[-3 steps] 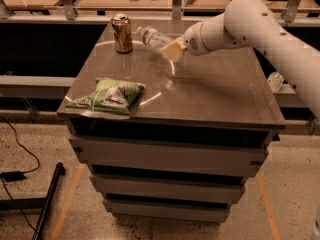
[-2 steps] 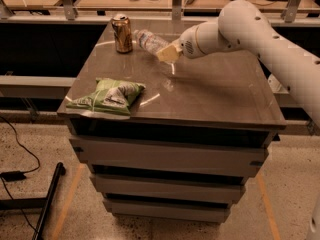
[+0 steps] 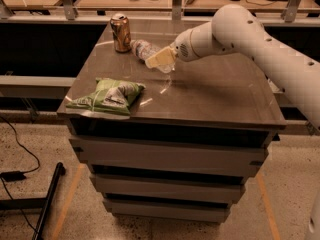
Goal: Move water bottle near orange can
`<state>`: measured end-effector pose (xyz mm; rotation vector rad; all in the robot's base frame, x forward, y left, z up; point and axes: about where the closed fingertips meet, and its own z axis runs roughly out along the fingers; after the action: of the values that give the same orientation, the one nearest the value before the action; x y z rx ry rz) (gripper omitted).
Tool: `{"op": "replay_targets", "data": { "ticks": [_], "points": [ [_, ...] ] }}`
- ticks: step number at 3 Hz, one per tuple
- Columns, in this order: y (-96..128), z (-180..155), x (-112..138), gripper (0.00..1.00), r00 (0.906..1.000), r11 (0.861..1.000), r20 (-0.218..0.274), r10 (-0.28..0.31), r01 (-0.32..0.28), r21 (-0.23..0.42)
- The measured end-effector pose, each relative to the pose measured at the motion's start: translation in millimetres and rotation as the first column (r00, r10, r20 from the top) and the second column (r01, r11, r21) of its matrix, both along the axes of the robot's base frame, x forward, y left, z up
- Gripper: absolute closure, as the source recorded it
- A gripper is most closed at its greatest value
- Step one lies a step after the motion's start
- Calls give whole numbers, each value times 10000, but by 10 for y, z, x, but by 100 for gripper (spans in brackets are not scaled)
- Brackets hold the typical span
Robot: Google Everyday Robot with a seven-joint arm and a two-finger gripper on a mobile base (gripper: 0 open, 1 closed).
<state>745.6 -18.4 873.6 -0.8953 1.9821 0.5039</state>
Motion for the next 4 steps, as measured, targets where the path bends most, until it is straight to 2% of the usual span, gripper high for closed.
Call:
{"op": "replay_targets", "data": {
  "ticks": [1,2,3,4],
  "points": [
    [6,-1,-2,0,10000,10000,-3,-2,2,9],
    [-180,35,78,0,9989,9988,28,-476,476,143],
    [-528,183,118,0,9956,9935,210,-911,894,702],
    [-527,182,118,0,9956,9935,209,-909,893,702]
  ]
}}
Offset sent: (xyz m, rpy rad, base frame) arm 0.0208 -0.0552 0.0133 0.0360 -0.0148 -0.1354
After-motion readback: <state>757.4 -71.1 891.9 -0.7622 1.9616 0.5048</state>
